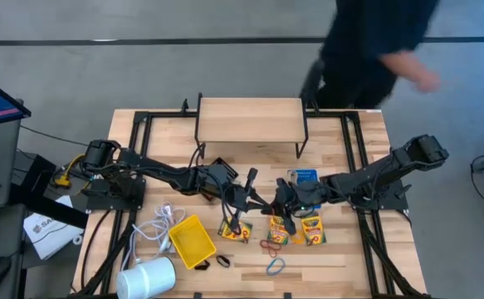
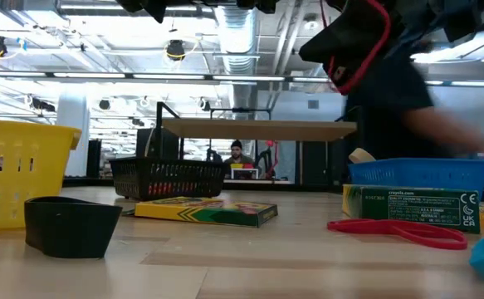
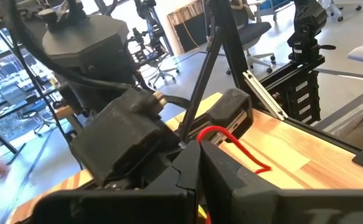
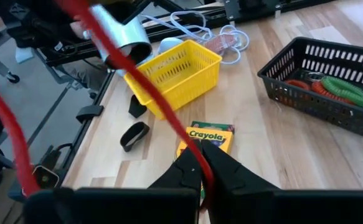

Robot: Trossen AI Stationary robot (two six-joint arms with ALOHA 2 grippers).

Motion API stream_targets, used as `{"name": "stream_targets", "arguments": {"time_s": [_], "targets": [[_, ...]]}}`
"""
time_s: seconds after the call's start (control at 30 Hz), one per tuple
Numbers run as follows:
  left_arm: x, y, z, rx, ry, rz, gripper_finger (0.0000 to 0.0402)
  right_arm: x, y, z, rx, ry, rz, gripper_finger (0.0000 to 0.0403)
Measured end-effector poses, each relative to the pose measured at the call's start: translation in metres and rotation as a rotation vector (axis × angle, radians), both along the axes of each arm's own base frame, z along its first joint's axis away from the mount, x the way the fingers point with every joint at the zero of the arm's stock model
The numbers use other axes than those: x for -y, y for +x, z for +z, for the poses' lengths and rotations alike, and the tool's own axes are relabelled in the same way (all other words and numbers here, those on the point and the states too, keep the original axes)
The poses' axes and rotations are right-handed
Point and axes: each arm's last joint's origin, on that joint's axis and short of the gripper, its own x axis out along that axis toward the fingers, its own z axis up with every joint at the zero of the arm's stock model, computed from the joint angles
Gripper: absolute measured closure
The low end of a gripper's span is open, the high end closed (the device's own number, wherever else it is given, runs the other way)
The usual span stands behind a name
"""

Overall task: Pick & Place Office Desk Supplies
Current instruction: Put the red rubber band into the blue bin

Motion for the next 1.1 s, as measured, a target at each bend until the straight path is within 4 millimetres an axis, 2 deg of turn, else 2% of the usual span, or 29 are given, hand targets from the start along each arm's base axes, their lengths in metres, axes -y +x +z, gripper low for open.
{"name": "stream_targets", "arguments": {"time_s": [0.5,0.63,0.97,1.1], "targets": [[-0.004,0.000,-0.002,-0.016,0.000,0.017,0.0399,-0.006,-0.004,-0.003,-0.021,-0.082,-0.099,0.0403],[-0.006,0.001,-0.002,-0.014,0.007,0.086,0.0399,-0.007,-0.007,-0.001,-0.015,-0.095,-0.134,0.0403],[-0.005,0.001,-0.002,-0.014,0.009,0.099,0.0398,-0.009,-0.039,0.021,-0.028,-0.171,-0.277,0.0403],[-0.004,0.001,-0.002,-0.022,0.009,0.074,0.0376,-0.008,-0.052,0.024,-0.061,-0.195,-0.350,0.0403]]}}
